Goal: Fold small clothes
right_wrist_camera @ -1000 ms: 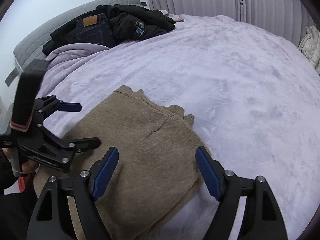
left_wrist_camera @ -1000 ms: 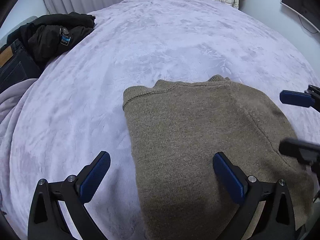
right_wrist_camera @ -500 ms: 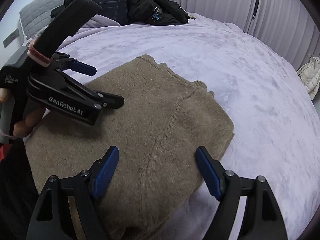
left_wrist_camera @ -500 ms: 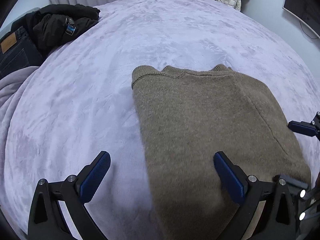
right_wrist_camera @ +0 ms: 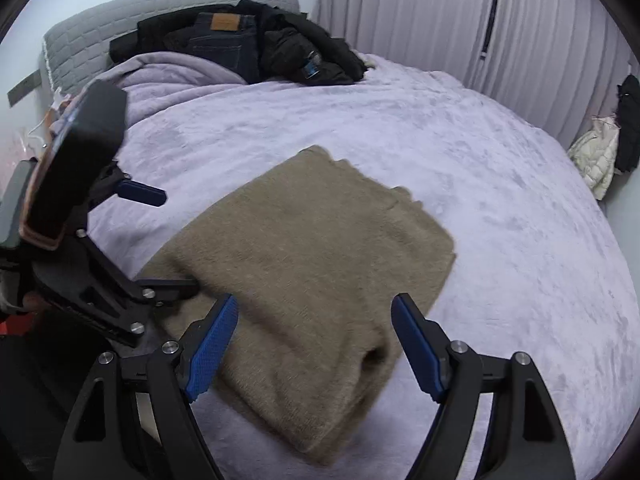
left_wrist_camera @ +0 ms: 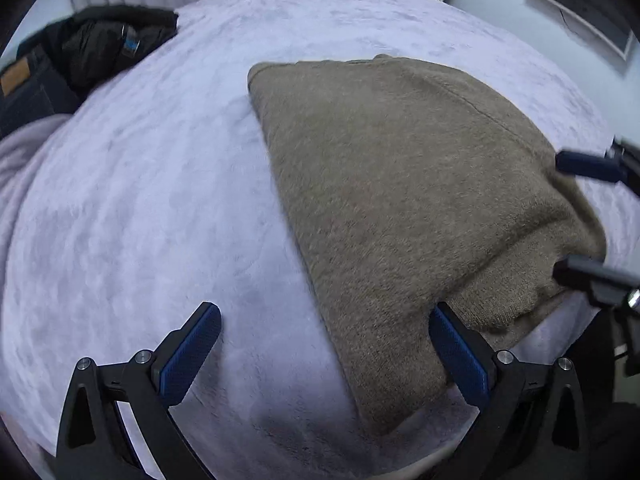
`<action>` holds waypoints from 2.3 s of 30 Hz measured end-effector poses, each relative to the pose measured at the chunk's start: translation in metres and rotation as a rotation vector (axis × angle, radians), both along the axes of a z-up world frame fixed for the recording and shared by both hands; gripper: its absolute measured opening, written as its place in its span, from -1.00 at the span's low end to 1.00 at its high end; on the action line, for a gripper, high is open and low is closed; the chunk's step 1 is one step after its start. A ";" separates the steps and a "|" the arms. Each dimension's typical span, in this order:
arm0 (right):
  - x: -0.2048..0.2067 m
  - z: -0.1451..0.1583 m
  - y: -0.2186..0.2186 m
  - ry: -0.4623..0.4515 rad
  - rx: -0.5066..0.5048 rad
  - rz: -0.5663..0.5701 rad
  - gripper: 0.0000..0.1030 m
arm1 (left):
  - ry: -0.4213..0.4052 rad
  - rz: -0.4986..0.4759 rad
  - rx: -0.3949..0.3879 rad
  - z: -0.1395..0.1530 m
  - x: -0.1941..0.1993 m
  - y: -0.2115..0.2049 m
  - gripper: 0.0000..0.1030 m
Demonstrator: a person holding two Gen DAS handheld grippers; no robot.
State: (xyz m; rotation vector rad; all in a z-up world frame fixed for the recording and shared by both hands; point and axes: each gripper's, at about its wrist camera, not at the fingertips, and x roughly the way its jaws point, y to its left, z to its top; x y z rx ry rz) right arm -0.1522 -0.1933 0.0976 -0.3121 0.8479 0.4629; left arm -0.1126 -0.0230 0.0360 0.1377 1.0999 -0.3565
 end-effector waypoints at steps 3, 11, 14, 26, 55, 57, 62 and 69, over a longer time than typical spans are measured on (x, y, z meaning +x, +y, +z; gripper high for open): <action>-0.010 -0.026 -0.006 0.010 -0.039 0.040 0.58 | 0.045 0.026 -0.064 -0.005 -0.001 0.009 1.00; -0.029 0.008 -0.014 -0.041 -0.055 0.028 0.60 | -0.121 0.032 -0.066 0.062 0.008 0.009 1.00; -0.013 0.020 -0.008 -0.058 0.020 0.018 0.60 | -0.062 0.102 -0.029 0.050 0.045 0.000 1.00; 0.002 -0.033 -0.005 0.046 0.027 0.001 0.60 | -0.059 0.113 0.034 0.011 0.033 -0.016 1.00; 0.127 -0.030 -0.020 0.149 -0.059 -0.298 0.80 | -0.005 0.171 0.192 0.007 0.122 -0.049 1.00; 0.120 -0.032 -0.030 0.173 -0.022 -0.309 0.80 | -0.011 0.187 0.154 0.009 0.114 -0.041 1.00; 0.084 -0.023 -0.042 0.150 -0.053 -0.301 0.80 | -0.051 0.172 0.169 0.028 0.084 -0.040 1.00; 0.060 -0.004 -0.007 0.090 -0.012 -0.135 0.80 | -0.056 0.197 0.184 0.031 0.062 -0.034 1.00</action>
